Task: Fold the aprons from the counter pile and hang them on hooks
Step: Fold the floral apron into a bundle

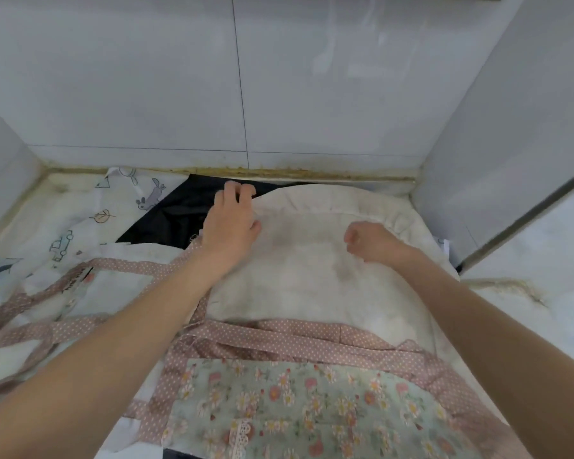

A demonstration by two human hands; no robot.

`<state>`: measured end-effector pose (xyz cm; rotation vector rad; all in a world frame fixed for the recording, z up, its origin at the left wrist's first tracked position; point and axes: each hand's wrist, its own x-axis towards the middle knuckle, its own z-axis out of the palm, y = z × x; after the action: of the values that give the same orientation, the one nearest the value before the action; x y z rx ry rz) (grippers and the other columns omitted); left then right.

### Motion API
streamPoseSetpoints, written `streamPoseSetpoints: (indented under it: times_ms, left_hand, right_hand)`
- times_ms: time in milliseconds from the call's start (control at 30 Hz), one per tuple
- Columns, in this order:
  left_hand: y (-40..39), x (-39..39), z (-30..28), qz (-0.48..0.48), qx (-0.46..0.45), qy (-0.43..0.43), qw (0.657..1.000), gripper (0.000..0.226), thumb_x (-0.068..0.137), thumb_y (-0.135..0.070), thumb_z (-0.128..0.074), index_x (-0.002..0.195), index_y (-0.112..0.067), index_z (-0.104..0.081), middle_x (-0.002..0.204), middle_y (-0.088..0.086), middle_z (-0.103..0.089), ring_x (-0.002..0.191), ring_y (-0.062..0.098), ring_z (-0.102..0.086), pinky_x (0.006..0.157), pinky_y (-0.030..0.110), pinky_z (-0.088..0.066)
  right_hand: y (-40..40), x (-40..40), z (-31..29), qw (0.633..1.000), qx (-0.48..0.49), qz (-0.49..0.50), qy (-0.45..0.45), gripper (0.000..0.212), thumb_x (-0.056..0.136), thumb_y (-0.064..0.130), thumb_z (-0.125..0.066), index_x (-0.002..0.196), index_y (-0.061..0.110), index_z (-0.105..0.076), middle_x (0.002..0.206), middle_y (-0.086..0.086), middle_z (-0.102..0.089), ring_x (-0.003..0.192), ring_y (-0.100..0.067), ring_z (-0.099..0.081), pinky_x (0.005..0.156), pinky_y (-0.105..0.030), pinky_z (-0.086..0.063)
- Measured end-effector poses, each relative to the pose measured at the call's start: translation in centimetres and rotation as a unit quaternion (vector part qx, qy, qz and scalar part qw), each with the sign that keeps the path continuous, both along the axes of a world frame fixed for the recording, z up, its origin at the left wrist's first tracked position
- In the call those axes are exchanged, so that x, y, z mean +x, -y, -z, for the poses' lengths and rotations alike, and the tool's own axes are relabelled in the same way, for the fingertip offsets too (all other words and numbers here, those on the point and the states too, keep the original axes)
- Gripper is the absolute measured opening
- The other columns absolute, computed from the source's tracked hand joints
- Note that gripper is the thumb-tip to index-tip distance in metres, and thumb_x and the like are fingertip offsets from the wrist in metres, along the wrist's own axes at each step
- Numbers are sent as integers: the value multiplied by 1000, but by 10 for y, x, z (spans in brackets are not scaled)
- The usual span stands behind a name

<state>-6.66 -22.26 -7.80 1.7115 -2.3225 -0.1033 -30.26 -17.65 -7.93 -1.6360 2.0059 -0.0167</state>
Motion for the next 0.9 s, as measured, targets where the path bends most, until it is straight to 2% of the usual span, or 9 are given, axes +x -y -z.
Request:
streamPoseSetpoints:
  times_ms: [133,233,300,367,467,567,667,767,900]
  left_hand:
    - [27,11,11,-76,75,149,983,54,89,-22,-61,131,-8,-33,133,17,-36,117,33,-42,90,37,-39]
    - [22,26,15,27,137,116,983,14,92,-9,-49,106,-9,-44,109,11,-48,90,25,-48,70,33,-37]
    - [10,40,14,113,127,102,980,8,90,-7,-49,96,-12,-49,92,4,-44,81,19,-42,66,30,-33]
    - [-3,58,13,183,134,78,971,10,85,-2,-53,87,-12,-53,85,0,-42,80,16,-41,65,27,-31]
    - [-19,75,11,220,184,32,958,21,79,7,-51,76,-13,-49,82,-2,-42,79,17,-43,64,26,-31]
    - [-28,75,12,159,146,21,976,17,84,4,-50,92,-10,-51,94,5,-46,89,25,-47,65,27,-27]
    - [-35,72,12,48,110,36,992,28,87,-7,-54,112,-1,-43,113,14,-44,100,27,-43,72,28,-32]
    - [-53,70,16,18,122,156,980,57,89,-27,-59,133,-5,-29,130,12,-33,114,29,-36,89,37,-40]
    - [-77,83,20,84,98,193,973,49,89,-11,-57,132,-13,-35,136,9,-32,119,25,-36,88,33,-44]
  right_hand:
    - [46,12,6,982,-114,-127,-76,67,85,9,-60,144,10,-27,148,-10,-24,127,-33,-35,98,-37,-37]
    - [66,30,6,950,-160,-191,-188,85,85,7,-61,150,14,-7,156,-4,-11,139,-29,-19,108,-39,-27]
    - [77,37,9,930,-154,-216,-255,87,86,6,-60,151,16,-4,157,-2,-11,143,-28,-12,114,-43,-18]
    - [83,42,11,915,-129,-232,-304,71,87,2,-57,147,16,-22,151,-4,-28,143,-28,-13,115,-49,-8]
    - [74,42,5,891,-124,-243,-363,30,87,0,-51,113,15,-54,114,-6,-61,125,-26,-42,114,-46,-10]
    - [48,29,-11,921,-142,-192,-308,25,86,-4,-47,105,12,-51,112,-9,-57,110,-30,-50,88,-37,-35]
    - [9,11,-24,937,-178,-161,-252,18,86,-4,-47,96,11,-48,102,-11,-52,95,-30,-53,66,-35,-39]
    - [-48,10,-21,951,-122,-186,-215,15,85,1,-44,88,15,-40,93,-8,-54,86,-26,-56,66,-35,-44]
    - [-111,25,18,934,-134,-228,-238,26,76,1,-65,101,5,-60,90,-11,-64,79,-23,-67,61,-31,-49]
